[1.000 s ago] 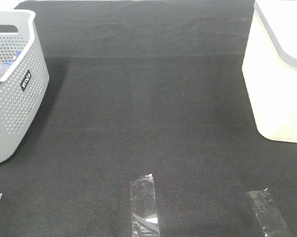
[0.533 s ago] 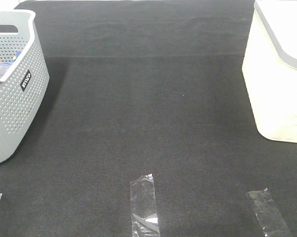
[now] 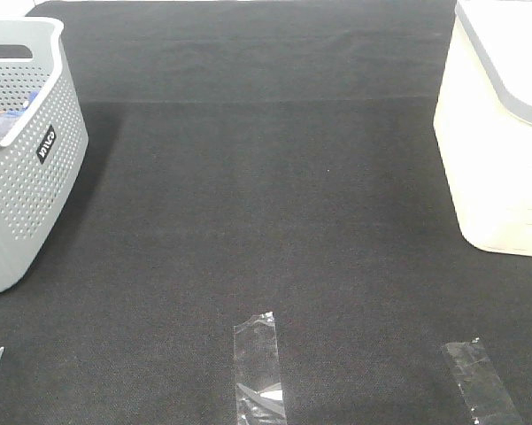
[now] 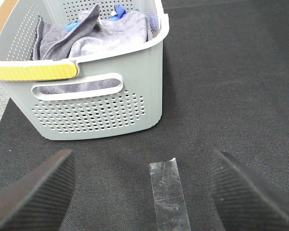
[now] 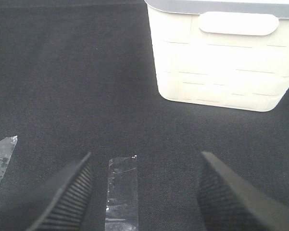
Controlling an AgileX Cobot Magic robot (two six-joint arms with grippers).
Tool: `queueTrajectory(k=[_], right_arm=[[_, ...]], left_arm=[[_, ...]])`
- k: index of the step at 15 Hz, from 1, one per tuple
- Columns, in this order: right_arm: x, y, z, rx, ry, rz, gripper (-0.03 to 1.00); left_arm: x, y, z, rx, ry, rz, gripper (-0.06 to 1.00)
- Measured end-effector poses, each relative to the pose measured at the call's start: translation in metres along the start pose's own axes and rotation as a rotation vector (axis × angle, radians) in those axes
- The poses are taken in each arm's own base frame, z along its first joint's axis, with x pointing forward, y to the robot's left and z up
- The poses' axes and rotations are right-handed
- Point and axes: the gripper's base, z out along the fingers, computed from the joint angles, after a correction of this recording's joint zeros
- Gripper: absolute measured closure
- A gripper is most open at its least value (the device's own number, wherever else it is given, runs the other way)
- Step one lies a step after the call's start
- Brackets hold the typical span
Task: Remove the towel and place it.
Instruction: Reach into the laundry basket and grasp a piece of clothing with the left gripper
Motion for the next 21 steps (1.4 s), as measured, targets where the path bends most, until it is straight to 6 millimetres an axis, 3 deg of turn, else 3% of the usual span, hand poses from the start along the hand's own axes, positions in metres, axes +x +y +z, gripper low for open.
queueTrajectory(k=[21], right_arm=[[0.0000, 0.0000, 0.0000, 0.000, 0.000, 0.000, 0.38]], left_arm=[[0.0000, 0.0000, 0.0000, 0.000, 0.000, 0.000, 0.21]])
